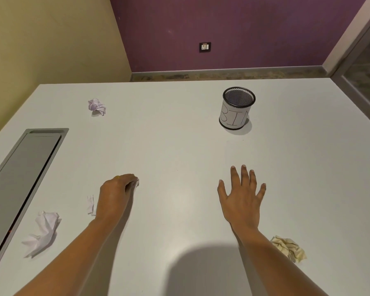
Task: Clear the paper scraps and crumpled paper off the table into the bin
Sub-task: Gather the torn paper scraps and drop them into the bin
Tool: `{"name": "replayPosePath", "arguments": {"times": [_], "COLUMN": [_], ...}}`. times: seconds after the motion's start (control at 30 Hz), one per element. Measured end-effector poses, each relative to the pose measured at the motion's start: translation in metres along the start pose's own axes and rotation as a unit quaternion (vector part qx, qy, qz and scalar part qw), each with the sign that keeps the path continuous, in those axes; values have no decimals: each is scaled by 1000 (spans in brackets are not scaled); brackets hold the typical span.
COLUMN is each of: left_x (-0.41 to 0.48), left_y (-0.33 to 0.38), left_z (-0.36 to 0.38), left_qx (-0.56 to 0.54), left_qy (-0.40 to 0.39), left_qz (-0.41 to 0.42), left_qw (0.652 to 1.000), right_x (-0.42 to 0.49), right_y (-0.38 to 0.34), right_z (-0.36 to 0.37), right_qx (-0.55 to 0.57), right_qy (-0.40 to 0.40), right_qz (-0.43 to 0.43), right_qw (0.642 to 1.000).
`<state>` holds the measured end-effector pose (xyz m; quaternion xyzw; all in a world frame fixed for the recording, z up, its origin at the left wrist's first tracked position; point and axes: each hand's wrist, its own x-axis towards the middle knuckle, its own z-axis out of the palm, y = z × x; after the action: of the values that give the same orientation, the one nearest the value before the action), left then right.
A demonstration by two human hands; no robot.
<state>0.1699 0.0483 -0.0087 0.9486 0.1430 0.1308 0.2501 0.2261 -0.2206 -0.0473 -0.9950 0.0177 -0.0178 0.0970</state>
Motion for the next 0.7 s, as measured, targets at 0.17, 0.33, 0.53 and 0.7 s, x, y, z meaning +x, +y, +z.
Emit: {"name": "replayPosePath", "arguments": {"times": [0.17,0.33,0.53,0.7], "left_x": [-5,-8,-12,-6], "left_y": [-3,-1,-2,0], "left_z": [5,6,0,-3], "left_qx": [2,33,75,93], "left_qy": [-12,-52,-71,-59], "left_qz": [-14,7,37,75], "left_qw": [1000,998,994,991], "right_x": [1,1,1,2], "right_y": [0,0,1,0], "right_z": [0,0,-1,-1], "right_qx": [8,4,5,5], "right_qy": [2,-2,-4,-7], "right_qz": [2,1,0,1], "right_qw": [1000,1000,1000,1000]}}
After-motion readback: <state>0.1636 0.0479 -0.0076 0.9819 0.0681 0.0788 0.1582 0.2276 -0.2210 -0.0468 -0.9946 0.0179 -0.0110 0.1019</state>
